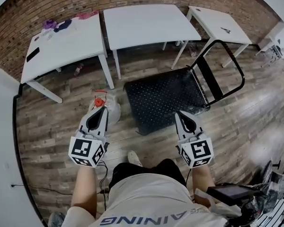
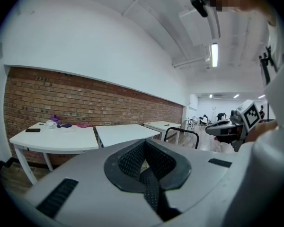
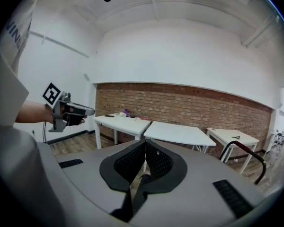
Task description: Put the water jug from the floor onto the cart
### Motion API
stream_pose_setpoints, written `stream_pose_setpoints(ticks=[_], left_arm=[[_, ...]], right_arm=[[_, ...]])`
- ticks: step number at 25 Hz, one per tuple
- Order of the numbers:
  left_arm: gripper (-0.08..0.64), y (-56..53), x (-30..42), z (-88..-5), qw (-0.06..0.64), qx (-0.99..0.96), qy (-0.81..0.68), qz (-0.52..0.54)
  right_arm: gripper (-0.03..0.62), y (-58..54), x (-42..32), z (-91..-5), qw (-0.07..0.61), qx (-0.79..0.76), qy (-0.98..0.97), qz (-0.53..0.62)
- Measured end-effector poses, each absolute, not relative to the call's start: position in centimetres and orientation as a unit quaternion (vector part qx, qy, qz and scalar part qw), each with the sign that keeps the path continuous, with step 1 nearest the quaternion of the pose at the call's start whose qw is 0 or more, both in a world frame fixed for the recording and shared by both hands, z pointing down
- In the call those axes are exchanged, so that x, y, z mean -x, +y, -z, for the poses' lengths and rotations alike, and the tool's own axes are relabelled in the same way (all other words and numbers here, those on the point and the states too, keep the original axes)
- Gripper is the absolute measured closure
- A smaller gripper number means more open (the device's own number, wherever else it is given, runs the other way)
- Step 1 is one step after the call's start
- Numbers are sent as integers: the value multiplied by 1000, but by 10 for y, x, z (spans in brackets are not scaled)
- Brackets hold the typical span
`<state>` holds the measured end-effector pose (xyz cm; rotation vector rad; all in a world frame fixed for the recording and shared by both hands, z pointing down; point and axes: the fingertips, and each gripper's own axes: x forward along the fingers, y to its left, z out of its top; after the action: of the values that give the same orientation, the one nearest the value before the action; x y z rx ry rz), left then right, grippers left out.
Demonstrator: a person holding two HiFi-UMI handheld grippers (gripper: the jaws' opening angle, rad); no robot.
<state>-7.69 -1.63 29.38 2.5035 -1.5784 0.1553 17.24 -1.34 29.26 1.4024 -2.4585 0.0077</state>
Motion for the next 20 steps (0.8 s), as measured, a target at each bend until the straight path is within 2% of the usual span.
stream_pose_setpoints(ticks=[11,16,20], left_arm=[[559,-29,120,-314,122,-806,-578,-34],[558,-44,130,-306,119,-781,-613,-22],[558,-68,116,-297,110,-764,-635,-23]], right_arm=[[586,-70,-111,-302,163,-413,-896,-3],[586,-107,-91,-297,135,-371,-919,-8],[586,-144,-104,-291,121,-354,-928,-2]])
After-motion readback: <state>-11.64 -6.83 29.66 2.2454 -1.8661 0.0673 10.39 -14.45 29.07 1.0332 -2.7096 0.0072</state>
